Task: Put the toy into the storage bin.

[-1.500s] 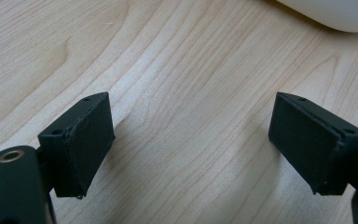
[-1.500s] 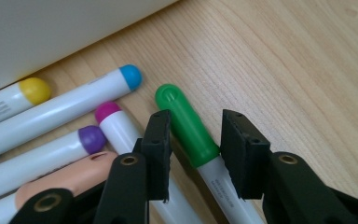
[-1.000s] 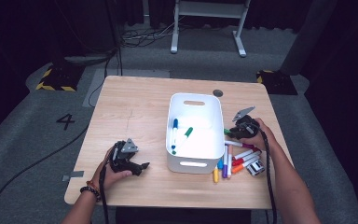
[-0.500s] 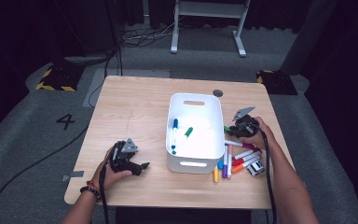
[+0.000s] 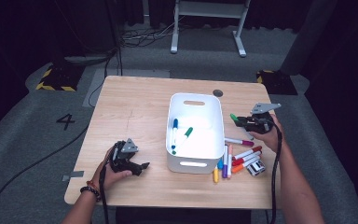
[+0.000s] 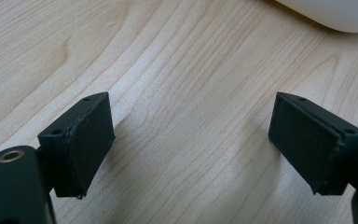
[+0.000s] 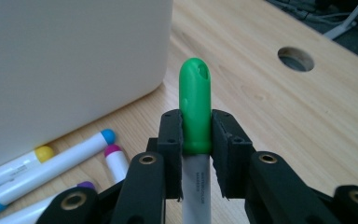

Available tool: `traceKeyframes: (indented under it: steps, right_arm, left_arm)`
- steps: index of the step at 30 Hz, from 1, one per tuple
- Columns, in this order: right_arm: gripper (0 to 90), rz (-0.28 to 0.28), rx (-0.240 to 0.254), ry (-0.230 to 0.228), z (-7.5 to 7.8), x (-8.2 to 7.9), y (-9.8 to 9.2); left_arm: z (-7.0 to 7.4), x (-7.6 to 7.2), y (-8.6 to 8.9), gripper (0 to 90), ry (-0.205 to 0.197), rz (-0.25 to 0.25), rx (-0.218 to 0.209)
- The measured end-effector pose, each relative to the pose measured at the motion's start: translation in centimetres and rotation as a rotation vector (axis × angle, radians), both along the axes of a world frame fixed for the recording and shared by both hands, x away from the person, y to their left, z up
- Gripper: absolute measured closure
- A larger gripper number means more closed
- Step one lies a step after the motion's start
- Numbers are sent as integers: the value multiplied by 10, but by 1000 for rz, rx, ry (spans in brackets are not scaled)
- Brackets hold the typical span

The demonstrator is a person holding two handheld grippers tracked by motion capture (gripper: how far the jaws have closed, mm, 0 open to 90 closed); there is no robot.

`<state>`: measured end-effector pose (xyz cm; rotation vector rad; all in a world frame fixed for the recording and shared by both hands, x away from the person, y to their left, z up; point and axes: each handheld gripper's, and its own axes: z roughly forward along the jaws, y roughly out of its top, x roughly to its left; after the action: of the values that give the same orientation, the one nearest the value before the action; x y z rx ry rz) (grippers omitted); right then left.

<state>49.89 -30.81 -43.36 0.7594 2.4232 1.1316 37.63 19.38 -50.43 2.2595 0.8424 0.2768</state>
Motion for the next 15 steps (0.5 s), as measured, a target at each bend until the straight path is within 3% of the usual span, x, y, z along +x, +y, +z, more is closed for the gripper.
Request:
traceKeyframes:
  steps: [2,4,6,9,14,15]
  right_arm:
    - [745,-7,23,-23,4,-3,-2]
    - [745,0,70,-56,14,-8,-5]
    - [745,4,81,-68,17,-10,-6]
    - [746,29,119,-109,36,-22,-4]
    - [746,42,159,-116,56,-35,4]
    - [746,65,161,-115,64,-41,10]
  left_arm:
    - [0,0,0,143,-12,0,8]
    - [0,0,0,143,0,0,-1]
    - [0,0,0,143,0,0,-1]
    - [0,0,0,143,0,0,0]
    - [0,0,0,143,0,0,0]
    - [0,0,0,143,0,0,0]
